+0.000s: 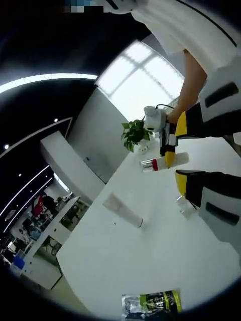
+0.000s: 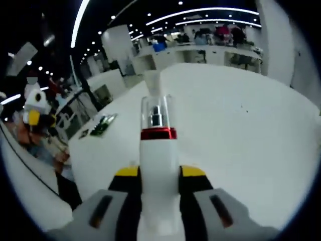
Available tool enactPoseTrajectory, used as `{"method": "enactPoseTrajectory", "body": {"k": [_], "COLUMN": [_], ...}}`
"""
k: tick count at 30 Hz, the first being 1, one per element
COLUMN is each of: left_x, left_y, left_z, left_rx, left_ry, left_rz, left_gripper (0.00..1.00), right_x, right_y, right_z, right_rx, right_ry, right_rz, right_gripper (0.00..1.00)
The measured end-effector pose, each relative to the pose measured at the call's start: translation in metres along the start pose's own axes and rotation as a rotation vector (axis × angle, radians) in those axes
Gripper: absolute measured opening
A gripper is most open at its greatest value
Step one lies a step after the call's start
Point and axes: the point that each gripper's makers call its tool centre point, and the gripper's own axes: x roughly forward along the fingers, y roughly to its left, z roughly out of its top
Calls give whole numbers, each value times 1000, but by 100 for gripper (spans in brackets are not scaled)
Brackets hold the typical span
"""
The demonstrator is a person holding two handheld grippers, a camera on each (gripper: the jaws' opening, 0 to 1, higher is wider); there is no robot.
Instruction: Arrange the skincare products in the storage area until every visible bottle or jar stands upright without overlapping.
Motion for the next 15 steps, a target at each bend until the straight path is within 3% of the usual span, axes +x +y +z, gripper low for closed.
{"method": "enactPoseTrajectory", "body": {"k": [8,14,15], "left_x": [26,32,33], "left_y": [-9,-15,-15], "left_z": [11,15,16], "left_rx": [44,65,71], "left_ry": [27,20,17], "left_rz": [-58,-87,-95], "left_gripper": [31,40,41], "right_x": [-12,-11,-11], "right_y": [59,85,107], "right_z": [36,45,52], "right_rx": [42,56,104], "right_ry": [-151,-180,-213], "right_rz": [134,203,298], "right_gripper": [26,26,26]}}
